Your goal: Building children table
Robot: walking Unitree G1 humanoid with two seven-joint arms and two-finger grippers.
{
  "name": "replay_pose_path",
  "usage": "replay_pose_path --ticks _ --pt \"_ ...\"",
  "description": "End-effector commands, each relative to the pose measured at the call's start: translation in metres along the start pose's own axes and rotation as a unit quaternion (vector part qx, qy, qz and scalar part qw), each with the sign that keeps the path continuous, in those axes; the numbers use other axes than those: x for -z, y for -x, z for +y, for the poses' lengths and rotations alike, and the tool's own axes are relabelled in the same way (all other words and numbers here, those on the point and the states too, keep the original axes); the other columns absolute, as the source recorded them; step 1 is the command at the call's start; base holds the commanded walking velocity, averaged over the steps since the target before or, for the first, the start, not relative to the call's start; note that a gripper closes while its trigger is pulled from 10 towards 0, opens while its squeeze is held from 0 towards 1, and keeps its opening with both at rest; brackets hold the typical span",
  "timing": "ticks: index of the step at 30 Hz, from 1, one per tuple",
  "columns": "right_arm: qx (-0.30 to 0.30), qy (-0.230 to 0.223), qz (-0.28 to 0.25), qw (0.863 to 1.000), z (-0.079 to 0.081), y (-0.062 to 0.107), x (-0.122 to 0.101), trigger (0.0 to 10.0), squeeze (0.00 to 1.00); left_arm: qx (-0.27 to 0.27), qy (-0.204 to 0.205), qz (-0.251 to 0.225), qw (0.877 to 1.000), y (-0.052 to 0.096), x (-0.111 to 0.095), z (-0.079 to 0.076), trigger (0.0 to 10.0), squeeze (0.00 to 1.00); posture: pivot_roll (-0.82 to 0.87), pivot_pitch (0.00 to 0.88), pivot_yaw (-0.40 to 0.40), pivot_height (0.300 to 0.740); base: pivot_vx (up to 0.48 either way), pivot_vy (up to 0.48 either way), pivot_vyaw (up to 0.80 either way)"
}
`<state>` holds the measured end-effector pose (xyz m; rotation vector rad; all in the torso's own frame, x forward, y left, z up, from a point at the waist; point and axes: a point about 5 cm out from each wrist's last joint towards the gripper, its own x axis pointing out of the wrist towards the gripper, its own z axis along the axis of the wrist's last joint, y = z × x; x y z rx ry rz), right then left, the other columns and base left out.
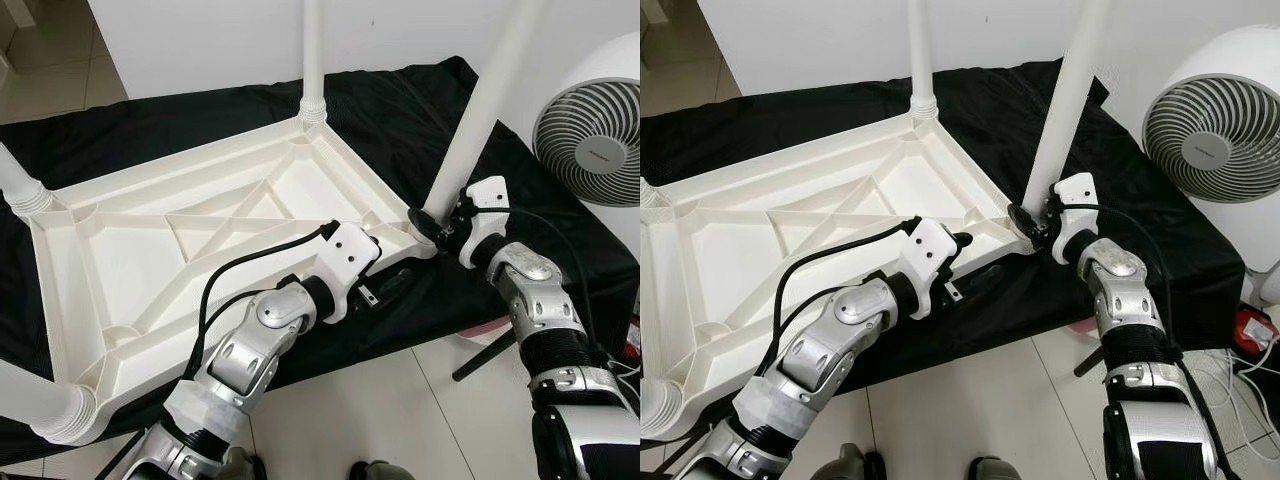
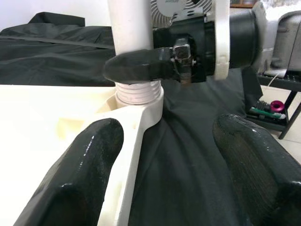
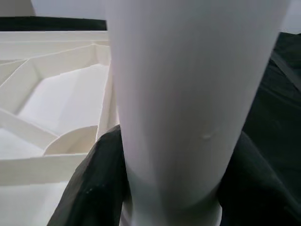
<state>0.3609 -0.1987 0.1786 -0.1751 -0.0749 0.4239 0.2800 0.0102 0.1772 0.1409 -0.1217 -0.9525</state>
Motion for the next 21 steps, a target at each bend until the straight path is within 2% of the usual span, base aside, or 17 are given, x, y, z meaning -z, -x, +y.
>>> replay_pose_path --ticks 1,3,5,8,9,11,12,13,14,15,16,19,20,21 --pt "0.001 -0.004 0.022 1.000 0.004 0.002 0.010 10.0 0.00 0.031 -0.003 0.004 1.000 0.000 0.001 -0.005 10.0 0.00 -0.10 0.123 0.046 0.740 0.000 0.000 0.00" --pt "0.016 -0.011 0.022 1.000 0.008 0.000 0.010 10.0 0.00 0.031 -0.002 0.004 1.000 0.000 0.001 -0.005 10.0 0.00 -0.10 0.129 0.042 0.740 0.000 0.000 0.00" --pt "0.104 -0.061 0.014 0.993 0.019 -0.003 0.011 10.0 0.00 0.030 -0.002 0.005 1.000 0.001 0.002 -0.006 10.0 0.00 -0.10 0.131 0.035 0.740 0.000 0.000 0.00" --pt "0.135 -0.070 0.016 0.988 0.023 -0.003 0.012 10.0 0.00 0.029 -0.002 0.005 1.000 0.001 0.002 -0.006 10.0 0.00 -0.10 0.131 0.035 0.740 0.000 0.000 0.00" --pt "0.173 -0.088 0.018 0.981 0.027 -0.003 0.013 10.0 0.00 0.029 -0.002 0.005 1.000 0.001 0.002 -0.006 10.0 0.00 -0.10 0.129 0.032 0.740 0.000 0.000 0.00" --pt "0.173 -0.088 0.018 0.981 0.027 -0.003 0.013 10.0 0.00 0.029 -0.002 0.005 1.000 0.001 0.002 -0.006 10.0 0.00 -0.10 0.129 0.032 0.740 0.000 0.000 0.00" --pt "0.210 -0.101 0.022 0.972 0.030 -0.002 0.014 10.0 0.00 0.028 -0.001 0.005 1.000 0.001 0.002 -0.006 10.0 0.00 -0.10 0.129 0.032 0.740 0.000 0.000 0.00" --pt "0.210 -0.101 0.022 0.972 0.030 -0.002 0.014 10.0 0.00 0.028 -0.001 0.005 1.000 0.001 0.002 -0.006 10.0 0.00 -0.10 0.129 0.032 0.740 0.000 0.000 0.00" --pt "0.247 -0.121 0.022 0.961 0.037 -0.003 0.013 10.0 0.00 0.028 0.001 0.005 1.000 0.002 0.003 -0.007 10.0 0.00 -0.10 0.120 0.028 0.740 0.000 0.000 0.00" --pt "0.247 -0.121 0.022 0.961 0.037 -0.003 0.013 10.0 0.00 0.028 0.001 0.005 1.000 0.002 0.003 -0.007 10.0 0.00 -0.10 0.120 0.028 0.740 0.000 0.000 0.00" --pt "0.268 -0.130 0.020 0.954 0.043 -0.003 0.011 10.0 0.00 0.029 0.002 0.005 1.000 0.001 0.003 -0.007 10.0 0.00 -0.10 0.119 0.029 0.740 0.000 0.000 0.00" --pt "0.263 -0.132 0.013 0.956 0.052 -0.005 0.007 10.0 0.00 0.030 0.004 0.005 1.000 0.001 0.003 -0.008 10.0 0.00 -0.11 0.118 0.031 0.740 0.000 0.000 0.00" --pt "0.254 -0.122 0.004 0.959 0.056 -0.006 0.004 10.0 0.70 0.032 0.004 0.005 0.999 0.000 0.003 -0.008 10.0 0.00 -0.11 0.115 0.030 0.740 0.000 0.000 0.00" --pt "0.254 -0.122 0.004 0.959 0.056 -0.006 0.004 10.0 0.70 0.032 0.004 0.005 0.999 0.000 0.003 -0.008 10.0 0.00 -0.11 0.115 0.030 0.740 0.000 0.000 0.00"
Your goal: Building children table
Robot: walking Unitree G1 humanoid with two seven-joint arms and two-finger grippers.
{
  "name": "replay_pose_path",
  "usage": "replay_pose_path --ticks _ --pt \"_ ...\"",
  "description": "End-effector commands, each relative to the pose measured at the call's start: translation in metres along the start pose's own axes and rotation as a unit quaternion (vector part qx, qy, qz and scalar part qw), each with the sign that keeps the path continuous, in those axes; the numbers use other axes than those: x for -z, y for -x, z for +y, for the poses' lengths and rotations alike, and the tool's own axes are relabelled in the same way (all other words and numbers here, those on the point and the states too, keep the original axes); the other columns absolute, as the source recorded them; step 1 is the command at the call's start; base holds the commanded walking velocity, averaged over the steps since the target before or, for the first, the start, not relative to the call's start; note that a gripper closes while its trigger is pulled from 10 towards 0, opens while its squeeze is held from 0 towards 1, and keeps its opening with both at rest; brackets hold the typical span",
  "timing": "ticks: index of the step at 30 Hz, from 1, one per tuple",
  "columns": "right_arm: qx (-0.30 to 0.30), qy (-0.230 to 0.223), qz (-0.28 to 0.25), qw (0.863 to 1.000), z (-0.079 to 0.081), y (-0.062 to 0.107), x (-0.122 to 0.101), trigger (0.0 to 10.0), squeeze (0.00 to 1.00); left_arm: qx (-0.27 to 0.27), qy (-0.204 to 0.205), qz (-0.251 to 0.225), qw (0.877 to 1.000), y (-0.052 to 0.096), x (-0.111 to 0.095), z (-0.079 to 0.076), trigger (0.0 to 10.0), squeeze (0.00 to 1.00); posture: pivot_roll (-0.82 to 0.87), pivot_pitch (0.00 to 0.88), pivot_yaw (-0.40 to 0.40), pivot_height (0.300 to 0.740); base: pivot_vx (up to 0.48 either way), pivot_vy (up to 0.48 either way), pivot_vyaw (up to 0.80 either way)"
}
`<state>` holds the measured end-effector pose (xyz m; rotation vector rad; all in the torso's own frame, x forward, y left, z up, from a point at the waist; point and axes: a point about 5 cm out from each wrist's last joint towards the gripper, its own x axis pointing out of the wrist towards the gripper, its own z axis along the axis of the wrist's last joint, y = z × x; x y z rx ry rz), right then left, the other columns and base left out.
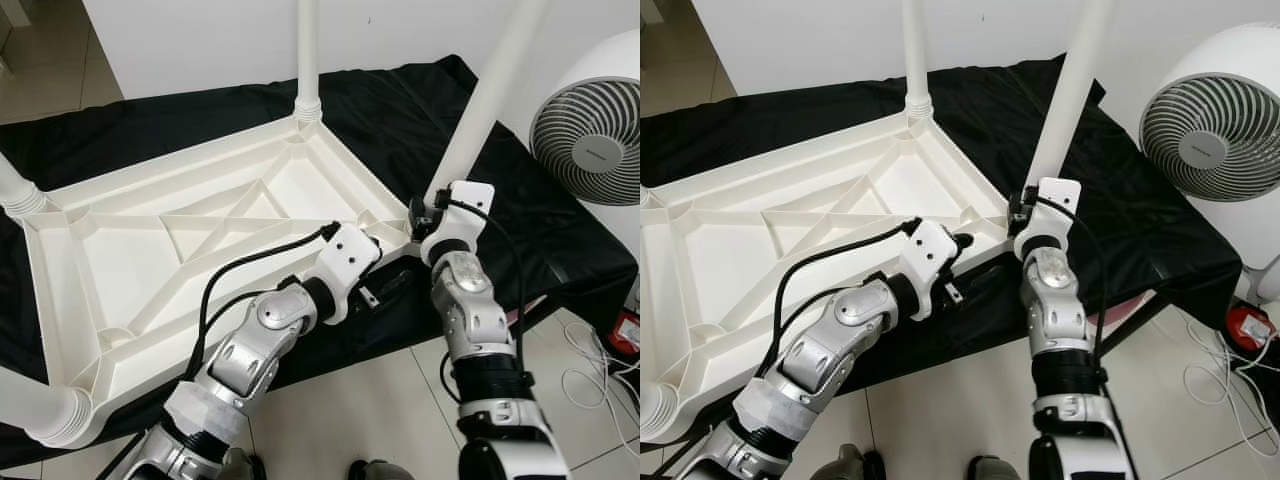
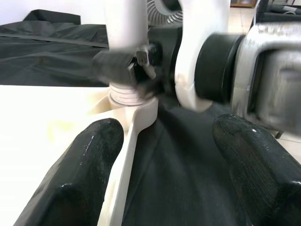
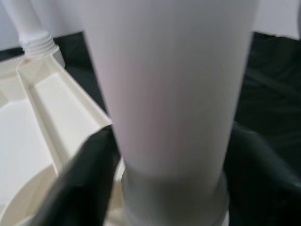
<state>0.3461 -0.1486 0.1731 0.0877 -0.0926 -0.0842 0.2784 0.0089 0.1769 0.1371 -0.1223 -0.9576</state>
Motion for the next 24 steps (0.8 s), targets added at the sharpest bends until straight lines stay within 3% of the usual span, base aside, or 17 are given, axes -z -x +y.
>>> replay_pose_path --ticks 1,2,6,13,14,15,16,18,19,22,24 --pt "0.000 0.000 0.019 1.000 0.000 0.003 0.008 10.0 0.70 0.030 0.003 0.006 1.000 0.001 0.003 -0.006 10.0 0.00 -0.11 0.115 0.030 0.740 0.000 0.000 0.00" --pt "-0.010 0.000 0.014 1.000 0.001 0.003 0.006 10.0 1.00 0.031 0.003 0.006 0.999 0.000 0.003 -0.007 10.0 0.00 -0.11 0.114 0.027 0.740 0.000 0.000 0.00" --pt "-0.014 -0.021 0.010 1.000 -0.004 0.002 0.001 10.0 1.00 0.032 0.002 0.007 0.999 0.000 0.003 -0.006 10.0 0.00 -0.11 0.110 0.026 0.740 0.000 0.000 0.00" --pt "-0.035 -0.012 0.015 0.999 -0.005 0.001 -0.001 10.0 1.00 0.031 0.002 0.007 0.999 0.000 0.003 -0.006 10.0 0.00 -0.10 0.106 0.022 0.740 0.000 0.000 0.00" --pt "-0.063 -0.009 0.017 0.998 -0.003 0.001 -0.002 10.0 0.72 0.030 0.002 0.007 1.000 0.001 0.004 -0.006 10.0 0.00 -0.10 0.106 0.022 0.740 0.000 0.000 0.00" --pt "-0.063 -0.009 0.017 0.998 -0.003 0.001 -0.002 10.0 0.72 0.030 0.002 0.007 1.000 0.001 0.004 -0.006 10.0 0.00 -0.10 0.106 0.022 0.740 0.000 0.000 0.00" --pt "-0.101 -0.002 0.029 0.994 -0.001 0.000 -0.002 10.0 0.00 0.029 0.002 0.007 1.000 0.001 0.004 -0.006 10.0 0.00 -0.10 0.106 0.024 0.740 0.000 0.000 0.00" --pt "-0.182 0.021 0.034 0.983 0.002 -0.001 -0.008 10.0 0.00 0.029 0.003 0.007 1.000 0.001 0.004 -0.007 10.0 0.00 -0.10 0.106 0.024 0.740 0.000 0.000 0.00" --pt "-0.182 0.021 0.034 0.983 0.002 -0.001 -0.008 10.0 0.00 0.029 0.003 0.007 1.000 0.001 0.004 -0.007 10.0 0.00 -0.10 0.106 0.024 0.740 0.000 0.000 0.00" --pt "-0.263 0.088 0.011 0.961 0.001 -0.004 -0.018 10.0 0.00 0.029 0.002 0.008 1.000 0.002 0.004 -0.007 10.0 0.00 -0.10 0.106 0.024 0.740 0.000 0.000 0.00" --pt "-0.273 0.104 0.006 0.956 0.000 -0.005 -0.020 10.0 0.00 0.028 0.001 0.008 1.000 0.002 0.004 -0.007 10.0 0.00 -0.10 0.106 0.024 0.740 0.000 0.000 0.00"
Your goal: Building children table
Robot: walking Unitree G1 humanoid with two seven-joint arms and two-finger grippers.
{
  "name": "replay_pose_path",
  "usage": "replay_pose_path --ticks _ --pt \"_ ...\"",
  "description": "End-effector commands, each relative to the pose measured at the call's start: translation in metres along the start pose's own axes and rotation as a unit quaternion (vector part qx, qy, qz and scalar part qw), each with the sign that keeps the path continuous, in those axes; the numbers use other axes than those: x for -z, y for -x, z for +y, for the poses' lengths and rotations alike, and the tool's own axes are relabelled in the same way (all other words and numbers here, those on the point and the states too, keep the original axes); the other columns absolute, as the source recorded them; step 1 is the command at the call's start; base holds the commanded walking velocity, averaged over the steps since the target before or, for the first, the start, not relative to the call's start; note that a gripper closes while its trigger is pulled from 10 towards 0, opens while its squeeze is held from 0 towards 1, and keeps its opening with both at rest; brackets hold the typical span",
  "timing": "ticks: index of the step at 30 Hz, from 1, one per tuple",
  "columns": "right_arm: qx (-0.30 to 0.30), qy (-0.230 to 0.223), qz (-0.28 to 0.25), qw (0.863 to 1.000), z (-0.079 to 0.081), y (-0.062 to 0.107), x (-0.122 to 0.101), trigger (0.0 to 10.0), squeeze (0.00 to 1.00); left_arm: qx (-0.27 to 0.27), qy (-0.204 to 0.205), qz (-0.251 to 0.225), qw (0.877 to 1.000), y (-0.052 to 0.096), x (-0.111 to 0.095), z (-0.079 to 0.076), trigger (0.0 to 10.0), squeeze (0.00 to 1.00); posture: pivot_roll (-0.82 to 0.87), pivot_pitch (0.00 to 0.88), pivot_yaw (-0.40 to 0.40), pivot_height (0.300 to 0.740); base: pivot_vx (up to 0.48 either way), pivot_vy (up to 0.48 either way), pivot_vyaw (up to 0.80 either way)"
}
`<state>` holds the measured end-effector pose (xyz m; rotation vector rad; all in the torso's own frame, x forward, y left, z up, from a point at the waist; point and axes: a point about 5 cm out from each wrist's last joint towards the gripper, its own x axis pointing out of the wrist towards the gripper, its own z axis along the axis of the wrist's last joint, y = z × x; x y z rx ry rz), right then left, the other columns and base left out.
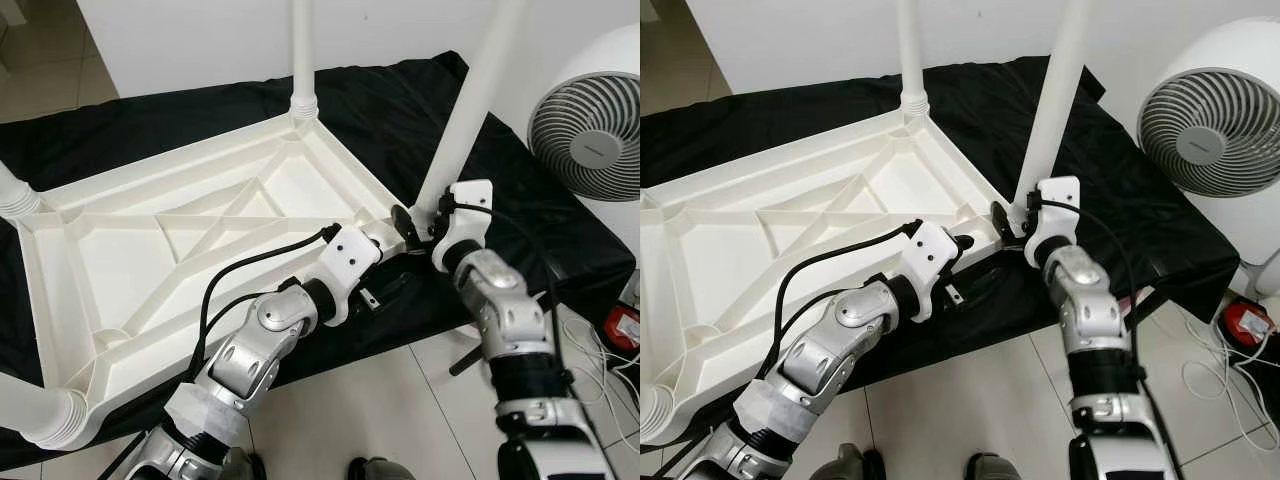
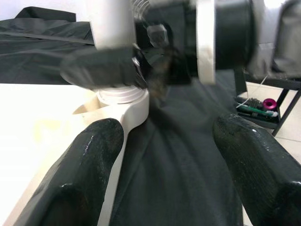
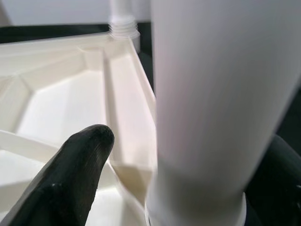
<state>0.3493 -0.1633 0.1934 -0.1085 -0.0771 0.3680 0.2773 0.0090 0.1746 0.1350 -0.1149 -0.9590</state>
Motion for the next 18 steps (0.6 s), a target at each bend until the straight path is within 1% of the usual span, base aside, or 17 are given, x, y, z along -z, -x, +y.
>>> replay_pose_path --ticks 1,2,4,6,14,16,17,18 --pt "-0.046 0.020 -0.007 0.999 0.012 -0.004 -0.001 10.0 0.00 0.027 -0.001 0.006 1.000 0.001 0.002 -0.005 10.0 0.00 -0.10 0.106 0.024 0.740 0.000 0.000 0.00" --pt "-0.046 0.020 -0.007 0.999 0.012 -0.004 -0.001 10.0 0.00 0.027 -0.001 0.006 1.000 0.001 0.002 -0.005 10.0 0.00 -0.10 0.106 0.024 0.740 0.000 0.000 0.00" --pt "-0.079 0.054 -0.013 0.995 0.005 -0.007 -0.005 10.0 0.00 0.026 -0.003 0.007 1.000 0.002 0.002 -0.004 10.0 0.00 -0.07 0.102 0.023 0.740 0.000 0.000 0.00" --pt "-0.100 0.066 -0.006 0.993 -0.002 -0.009 -0.004 10.0 0.00 0.025 -0.004 0.007 1.000 0.003 0.001 -0.003 10.0 0.00 -0.07 0.101 0.023 0.740 0.000 0.000 0.00" --pt "-0.126 0.076 0.007 0.989 -0.009 -0.011 0.003 10.0 0.00 0.025 -0.005 0.007 1.000 0.003 0.001 -0.003 10.0 0.00 -0.07 0.105 0.030 0.740 0.000 0.000 0.00" --pt "-0.133 0.085 0.026 0.987 -0.014 -0.013 0.010 9.9 0.00 0.027 -0.006 0.007 1.000 0.002 0.000 -0.003 10.0 0.00 -0.07 0.105 0.033 0.740 0.000 0.000 0.00" --pt "-0.133 0.085 0.026 0.987 -0.014 -0.013 0.010 9.9 0.00 0.027 -0.006 0.007 1.000 0.002 0.000 -0.003 10.0 0.00 -0.07 0.105 0.033 0.740 0.000 0.000 0.00" --pt "-0.138 0.085 0.035 0.986 -0.018 -0.013 0.014 4.7 0.00 0.028 -0.007 0.006 1.000 0.002 -0.001 -0.003 10.0 0.00 -0.07 0.105 0.033 0.740 0.000 0.000 0.00"
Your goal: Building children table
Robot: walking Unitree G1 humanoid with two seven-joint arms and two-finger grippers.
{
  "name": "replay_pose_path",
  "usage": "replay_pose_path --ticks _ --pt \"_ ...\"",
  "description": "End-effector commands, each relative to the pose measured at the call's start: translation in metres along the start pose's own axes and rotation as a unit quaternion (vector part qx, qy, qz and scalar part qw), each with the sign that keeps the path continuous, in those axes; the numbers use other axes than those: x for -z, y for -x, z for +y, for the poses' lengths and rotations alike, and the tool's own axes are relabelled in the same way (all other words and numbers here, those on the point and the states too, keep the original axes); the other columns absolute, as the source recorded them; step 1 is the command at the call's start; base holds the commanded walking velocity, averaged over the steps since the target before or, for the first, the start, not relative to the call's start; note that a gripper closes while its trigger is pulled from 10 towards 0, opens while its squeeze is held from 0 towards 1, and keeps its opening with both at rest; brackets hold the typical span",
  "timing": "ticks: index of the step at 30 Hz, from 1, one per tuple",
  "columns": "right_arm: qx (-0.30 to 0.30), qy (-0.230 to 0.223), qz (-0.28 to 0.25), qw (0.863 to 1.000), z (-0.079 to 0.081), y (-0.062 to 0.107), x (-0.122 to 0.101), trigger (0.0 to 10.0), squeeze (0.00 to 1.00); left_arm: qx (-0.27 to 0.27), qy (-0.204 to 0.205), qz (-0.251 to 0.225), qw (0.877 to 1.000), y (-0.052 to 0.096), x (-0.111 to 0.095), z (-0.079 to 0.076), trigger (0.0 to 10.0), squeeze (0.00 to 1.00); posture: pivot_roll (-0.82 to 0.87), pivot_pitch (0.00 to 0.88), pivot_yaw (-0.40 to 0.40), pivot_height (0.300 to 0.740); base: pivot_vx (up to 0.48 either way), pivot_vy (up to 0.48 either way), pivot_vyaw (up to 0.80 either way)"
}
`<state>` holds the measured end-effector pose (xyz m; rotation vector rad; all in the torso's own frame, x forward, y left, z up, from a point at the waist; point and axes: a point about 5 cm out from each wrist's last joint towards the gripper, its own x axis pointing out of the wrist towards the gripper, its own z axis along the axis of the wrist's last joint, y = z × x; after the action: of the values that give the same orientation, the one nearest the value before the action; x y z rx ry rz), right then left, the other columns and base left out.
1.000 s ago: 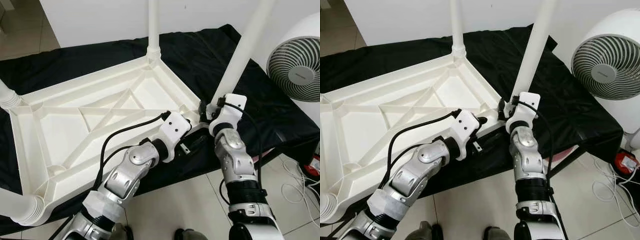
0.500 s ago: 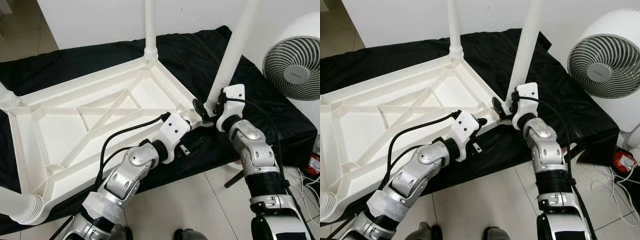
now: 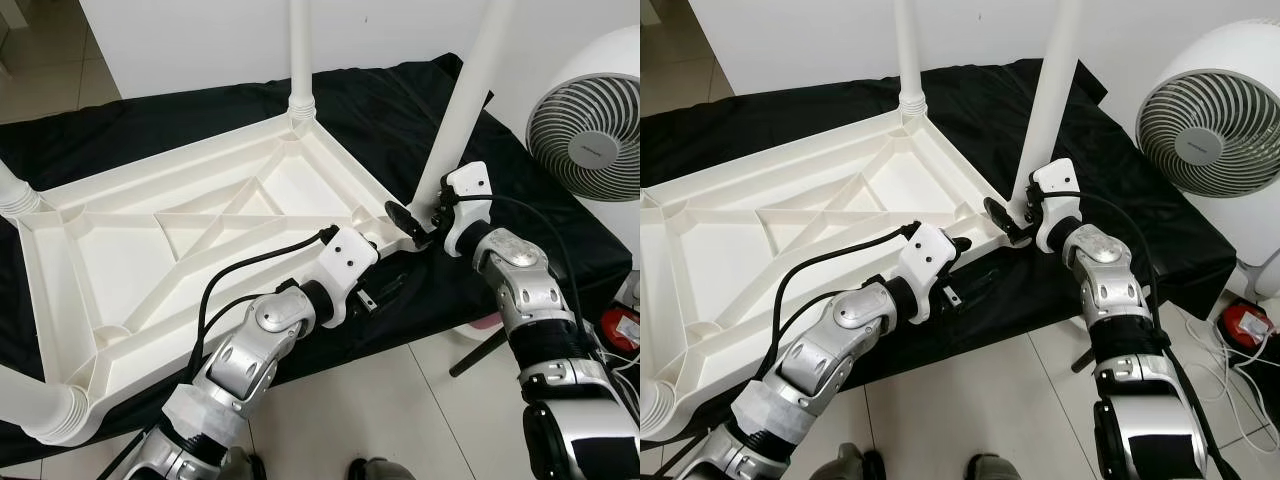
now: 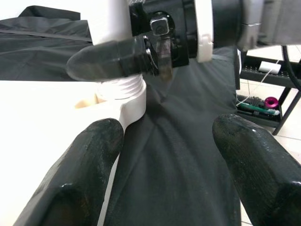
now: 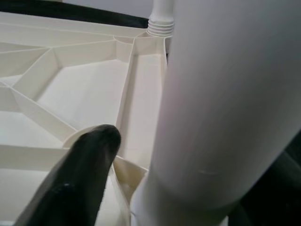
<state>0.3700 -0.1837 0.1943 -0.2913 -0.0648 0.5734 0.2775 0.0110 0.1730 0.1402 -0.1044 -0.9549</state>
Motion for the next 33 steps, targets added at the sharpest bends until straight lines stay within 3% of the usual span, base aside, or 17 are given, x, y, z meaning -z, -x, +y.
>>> replay_pose_path --ticks 1,2,3,15,16,17,22,25,27,29,32,33 --pt "-0.033 -0.001 0.016 0.999 0.010 -0.003 0.010 4.7 0.00 0.029 -0.007 0.000 1.000 0.000 -0.002 -0.004 10.0 0.00 -0.07 0.105 0.033 0.740 0.000 0.000 0.00" --pt "-0.035 0.002 0.018 0.999 0.008 -0.003 0.011 1.5 0.00 0.029 -0.007 0.000 1.000 0.000 -0.003 -0.004 10.0 0.00 -0.07 0.109 0.037 0.740 0.000 0.000 0.00" --pt "-0.036 0.004 0.022 0.999 0.006 -0.002 0.013 0.0 0.00 0.029 -0.007 0.000 1.000 0.000 -0.003 -0.004 10.0 0.00 -0.07 0.110 0.036 0.740 0.000 0.000 0.00" --pt "-0.021 -0.020 0.027 0.999 0.000 0.004 0.020 0.0 0.00 0.028 -0.007 0.000 1.000 0.000 -0.003 -0.004 10.0 0.00 -0.08 0.118 0.033 0.740 0.000 0.000 0.00" --pt "-0.013 -0.021 0.025 0.999 0.000 0.005 0.021 8.8 0.00 0.028 -0.007 0.000 1.000 0.000 -0.003 -0.004 10.0 0.00 -0.08 0.118 0.033 0.740 0.000 0.000 0.00" --pt "-0.002 -0.031 0.020 0.999 0.001 0.005 0.022 10.0 0.00 0.028 -0.006 0.000 1.000 0.000 -0.003 -0.004 10.0 0.00 -0.08 0.120 0.032 0.740 0.000 0.000 0.00" --pt "0.059 -0.064 0.008 0.996 0.005 0.004 0.022 10.0 0.00 0.029 -0.003 0.000 1.000 0.000 -0.002 -0.005 10.0 0.00 -0.08 0.123 0.031 0.740 0.000 0.000 0.00" --pt "0.059 -0.064 0.008 0.996 0.005 0.004 0.022 10.0 0.00 0.029 -0.003 0.000 1.000 0.000 -0.002 -0.005 10.0 0.00 -0.08 0.123 0.031 0.740 0.000 0.000 0.00" --pt "0.130 -0.104 0.005 0.986 0.011 0.001 0.020 10.0 0.00 0.030 -0.001 0.001 1.000 0.000 -0.001 -0.006 10.0 0.00 -0.09 0.129 0.034 0.740 0.000 0.000 0.00" --pt "0.130 -0.104 0.005 0.986 0.011 0.001 0.020 10.0 0.00 0.030 -0.001 0.001 1.000 0.000 -0.001 -0.006 10.0 0.00 -0.09 0.129 0.034 0.740 0.000 0.000 0.00" --pt "0.197 -0.132 0.006 0.972 0.016 0.000 0.017 10.0 0.00 0.029 -0.001 0.004 1.000 0.001 -0.001 -0.006 10.0 0.00 -0.09 0.134 0.035 0.740 0.000 0.000 0.00" --pt "0.249 -0.146 0.006 0.957 0.023 -0.001 0.013 10.0 0.00 0.029 -0.002 0.005 1.000 0.002 0.000 -0.005 10.0 0.00 -0.09 0.134 0.036 0.740 0.000 0.000 0.00"
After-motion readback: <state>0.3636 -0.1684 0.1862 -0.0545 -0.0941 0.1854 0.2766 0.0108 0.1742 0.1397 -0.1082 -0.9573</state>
